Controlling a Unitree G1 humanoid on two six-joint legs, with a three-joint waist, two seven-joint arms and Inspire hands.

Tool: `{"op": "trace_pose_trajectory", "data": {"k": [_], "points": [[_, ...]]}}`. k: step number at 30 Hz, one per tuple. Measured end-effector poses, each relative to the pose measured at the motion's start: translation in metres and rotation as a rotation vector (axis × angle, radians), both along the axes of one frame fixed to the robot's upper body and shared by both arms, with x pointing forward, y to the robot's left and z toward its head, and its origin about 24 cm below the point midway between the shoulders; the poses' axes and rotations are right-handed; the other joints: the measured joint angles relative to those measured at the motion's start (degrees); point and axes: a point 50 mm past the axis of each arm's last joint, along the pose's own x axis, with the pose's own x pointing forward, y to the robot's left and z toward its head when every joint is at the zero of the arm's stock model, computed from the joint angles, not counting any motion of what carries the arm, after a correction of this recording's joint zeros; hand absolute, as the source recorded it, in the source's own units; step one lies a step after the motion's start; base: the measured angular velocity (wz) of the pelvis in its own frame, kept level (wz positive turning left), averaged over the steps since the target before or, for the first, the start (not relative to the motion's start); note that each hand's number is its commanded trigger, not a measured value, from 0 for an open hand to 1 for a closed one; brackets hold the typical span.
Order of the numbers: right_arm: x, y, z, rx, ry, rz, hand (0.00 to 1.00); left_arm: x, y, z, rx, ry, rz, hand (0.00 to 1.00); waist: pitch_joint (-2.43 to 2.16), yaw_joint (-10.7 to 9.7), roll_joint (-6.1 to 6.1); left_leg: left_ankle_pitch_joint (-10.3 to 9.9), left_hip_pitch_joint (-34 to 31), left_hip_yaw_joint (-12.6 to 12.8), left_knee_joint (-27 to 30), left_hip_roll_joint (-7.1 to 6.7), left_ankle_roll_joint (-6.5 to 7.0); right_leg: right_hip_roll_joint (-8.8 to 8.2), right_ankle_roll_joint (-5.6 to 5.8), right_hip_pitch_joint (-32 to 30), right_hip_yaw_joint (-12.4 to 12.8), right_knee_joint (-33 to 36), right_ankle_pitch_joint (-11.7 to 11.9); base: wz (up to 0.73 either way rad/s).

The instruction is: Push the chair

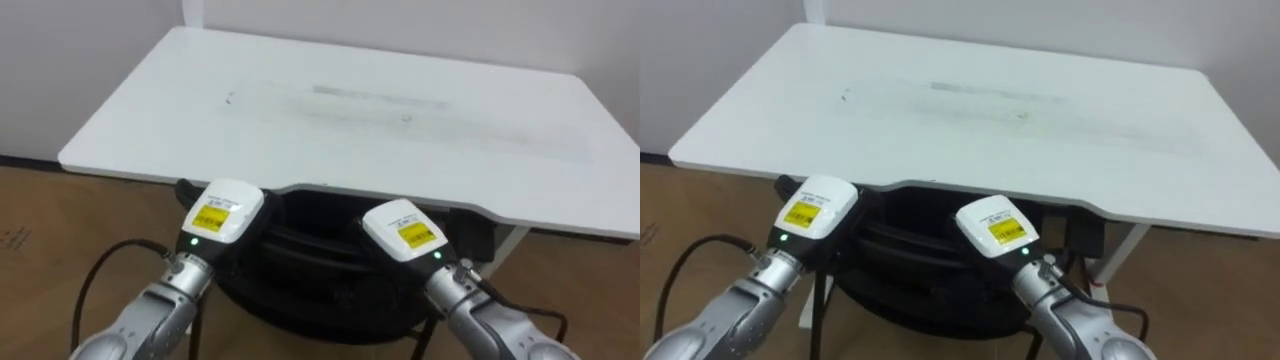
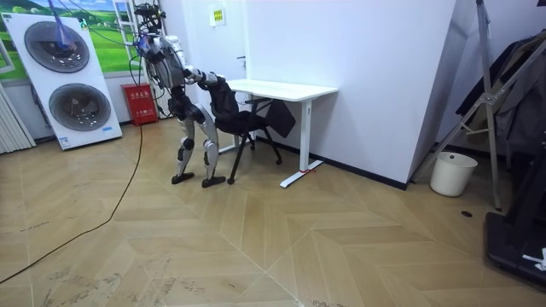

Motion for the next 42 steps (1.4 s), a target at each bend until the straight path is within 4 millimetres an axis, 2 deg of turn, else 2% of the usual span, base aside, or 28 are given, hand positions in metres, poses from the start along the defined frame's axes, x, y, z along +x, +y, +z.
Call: {"op": "trace_pose_trajectory", "data": {"k": [1,2,3,5,6,8,11,14,18,20,22,23,25,27,30,34,37,39,41,42], "points": [[-0.001,-0.001,0.000,0.001,0.000,-0.006,0.00,0.000,-0.002,0.000,0.002,-0.001,-0.002,0.00,-0.06,0.01,-0.09,0.61,0.03,-0.39,-0.87,-0.42,0.17,0.24,0.27,0.00,0.65,-0.77,0.18,0.25],[-0.001,-0.004,0.001,0.000,-0.003,-0.013,0.00,0.000,-0.004,0.000,0.003,-0.003,0.001,0.00,-0.19,0.39,-0.22,1.93,0.42,-0.90,-2.87,-1.27,0.64,0.75,0.54,0.00,2.25,-2.47,1.07,-0.07],[0.000,-0.005,0.004,-0.004,-0.010,-0.016,0.00,0.000,-0.005,0.000,0.000,-0.004,0.002,0.00,-0.09,0.49,0.12,3.62,0.78,-1.41,-4.68,-2.31,1.05,0.85,0.69,-0.02,3.27,-4.03,2.54,-0.21],[0.002,-0.006,0.006,-0.007,-0.009,-0.031,0.00,-0.001,-0.006,-0.001,-0.015,0.002,0.017,0.00,-0.04,0.90,0.41,6.27,1.80,-1.84,-7.45,-3.79,0.75,0.73,0.97,-0.02,4.53,-5.68,4.71,-0.38],[0.003,-0.007,0.007,-0.007,-0.004,-0.042,0.00,-0.002,-0.008,-0.003,-0.022,0.007,0.038,0.00,-0.09,1.22,0.42,7.20,2.62,-1.61,-9.27,-4.40,0.74,0.80,1.69,0.21,5.57,-6.91,5.72,-0.36],[0.004,-0.010,0.007,-0.006,0.014,-0.063,0.00,-0.004,-0.012,-0.003,-0.052,0.017,0.072,0.00,-0.10,1.19,0.46,8.06,3.38,-1.61,-11.33,-5.21,1.70,0.91,2.77,1.00,6.20,-9.12,6.74,-0.15],[0.006,-0.014,0.008,-0.009,0.032,-0.080,0.00,-0.003,-0.017,-0.003,-0.127,0.039,0.110,0.00,-0.08,1.13,0.50,9.32,4.27,-1.66,-13.28,-6.59,2.60,0.91,3.12,2.12,8.08,-11.79,9.49,-0.08],[0.005,-0.019,0.009,0.000,0.036,-0.104,0.00,-0.003,-0.018,-0.001,-0.167,0.044,0.134,0.00,-0.09,0.89,0.44,10.30,4.72,-1.64,-14.73,-7.71,3.36,0.85,3.74,2.68,10.04,-13.49,10.70,-0.04],[0.003,-0.026,0.013,0.029,0.040,-0.149,0.00,-0.002,-0.019,0.003,-0.234,0.051,0.164,0.00,0.03,0.24,0.45,11.34,5.27,-1.43,-16.76,-9.15,4.33,0.89,3.60,2.85,13.90,-14.46,11.85,0.01],[0.003,-0.027,0.013,0.052,0.045,-0.159,0.00,-0.004,-0.018,0.004,-0.262,0.054,0.171,0.00,0.07,0.29,0.41,11.83,5.88,-0.57,-17.57,-9.33,4.20,1.00,3.53,2.82,15.10,-14.50,12.05,-0.17],[0.003,-0.028,0.014,0.063,0.045,-0.161,0.00,-0.004,-0.016,0.005,-0.270,0.056,0.178,0.00,0.12,0.25,0.44,11.91,6.29,-0.21,-18.06,-9.56,4.32,0.92,2.99,2.84,15.57,-14.56,12.46,-0.15],[0.004,-0.029,0.016,0.076,0.037,-0.166,0.00,-0.004,-0.013,0.006,-0.273,0.051,0.185,0.00,0.28,0.20,0.52,11.91,6.30,0.02,-18.08,-9.59,4.35,0.92,2.75,2.81,15.79,-14.60,12.62,-0.07],[0.006,-0.034,0.020,0.122,0.031,-0.186,0.00,-0.002,-0.005,0.008,-0.287,0.039,0.221,0.00,0.49,0.11,0.46,11.93,6.27,0.12,-18.16,-9.57,4.39,1.00,2.61,2.80,16.03,-14.89,12.87,-0.03],[0.008,-0.037,0.028,0.157,0.005,-0.189,0.00,0.002,0.012,0.014,-0.328,0.004,0.299,0.00,0.59,-0.89,0.43,12.11,5.92,-0.13,-18.21,-9.54,4.46,1.07,2.58,2.76,16.15,-15.46,13.09,0.05],[0.008,-0.036,0.037,0.161,-0.034,-0.156,0.00,0.005,0.034,0.025,-0.327,-0.067,0.372,0.00,0.61,-1.06,0.46,12.15,5.78,0.01,-18.24,-9.56,4.50,1.31,2.78,2.69,16.87,-15.68,13.22,0.01],[0.008,-0.042,0.046,0.122,-0.072,-0.125,0.00,0.007,0.039,0.035,-0.318,-0.121,0.379,0.00,0.58,-1.38,0.55,12.52,4.89,0.04,-18.23,-9.78,4.65,1.22,3.01,2.60,17.47,-16.89,14.13,0.04],[0.006,-0.050,0.056,0.092,-0.111,-0.082,0.00,0.006,0.053,0.042,-0.301,-0.172,0.418,0.00,0.66,-1.56,0.89,12.64,4.94,0.24,-18.22,-9.86,5.09,1.36,2.70,2.74,18.26,-17.32,14.56,-0.02],[0.001,-0.058,0.065,0.111,-0.169,-0.086,0.00,0.004,0.061,0.044,-0.301,-0.193,0.454,0.00,0.76,-1.93,1.04,12.68,5.21,0.81,-18.31,-9.78,5.16,1.45,2.67,2.80,18.60,-17.36,14.59,-0.14],[-0.002,-0.072,0.080,0.157,-0.296,-0.146,0.00,-0.001,0.068,0.043,-0.313,-0.228,0.496,0.00,1.10,-2.11,1.57,12.52,5.34,1.27,-18.35,-9.79,5.37,1.60,2.78,2.75,19.25,-17.56,14.67,-0.17],[0.001,-0.093,0.097,0.226,-0.435,-0.269,0.00,-0.001,0.073,0.050,-0.358,-0.314,0.530,0.00,1.13,-2.38,1.90,12.40,5.29,1.40,-18.31,-9.85,5.52,1.69,2.84,2.71,19.89,-17.73,14.70,-0.10]]}}
